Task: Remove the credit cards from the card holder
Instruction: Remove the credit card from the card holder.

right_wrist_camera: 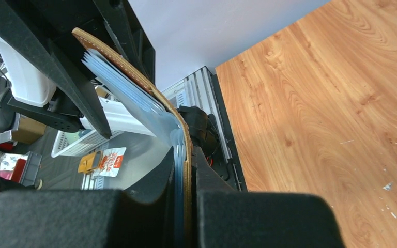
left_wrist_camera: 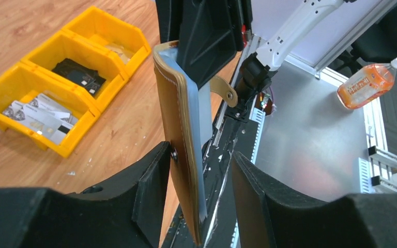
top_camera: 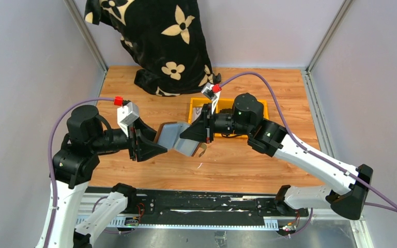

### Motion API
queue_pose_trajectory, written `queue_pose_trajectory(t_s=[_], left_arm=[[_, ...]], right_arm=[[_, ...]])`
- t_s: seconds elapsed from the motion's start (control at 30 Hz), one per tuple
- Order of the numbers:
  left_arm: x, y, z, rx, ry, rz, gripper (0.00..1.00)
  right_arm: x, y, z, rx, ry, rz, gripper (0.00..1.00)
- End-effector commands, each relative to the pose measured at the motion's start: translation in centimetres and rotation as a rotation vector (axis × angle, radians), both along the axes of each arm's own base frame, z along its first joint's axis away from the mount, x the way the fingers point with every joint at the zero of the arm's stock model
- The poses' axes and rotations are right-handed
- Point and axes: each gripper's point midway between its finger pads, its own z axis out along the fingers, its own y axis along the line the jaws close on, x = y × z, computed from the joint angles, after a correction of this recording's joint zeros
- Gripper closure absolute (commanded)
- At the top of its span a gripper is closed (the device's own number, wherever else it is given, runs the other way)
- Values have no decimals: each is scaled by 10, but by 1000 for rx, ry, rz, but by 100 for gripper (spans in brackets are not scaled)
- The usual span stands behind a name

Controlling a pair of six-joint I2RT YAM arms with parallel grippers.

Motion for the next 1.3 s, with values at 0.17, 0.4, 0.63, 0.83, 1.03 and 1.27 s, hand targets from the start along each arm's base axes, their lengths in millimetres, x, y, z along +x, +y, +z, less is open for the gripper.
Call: queue_pose_trajectory(t_s=[0.17, 0.4, 0.63, 0.83, 1.03, 1.27], left_arm=[[-12, -3, 6, -16, -33, -82, 60], [0, 0, 2, 9, -49, -29, 69], [20, 3, 0, 36, -52, 63, 74], [44, 15, -6, 64, -68, 223, 60], [35, 13, -2, 30, -79, 199, 41], [18, 9, -3, 7, -77, 134, 38]], right_arm=[[-3, -8, 13, 10, -50, -23, 100], [-7, -7, 17, 20, -43, -2, 100], [-16, -1, 25, 52, -42, 34, 100], [-20, 3, 25, 50, -34, 44, 100], [-17, 3, 28, 46, -30, 23, 100], [-15, 1, 30, 30, -25, 9, 100]])
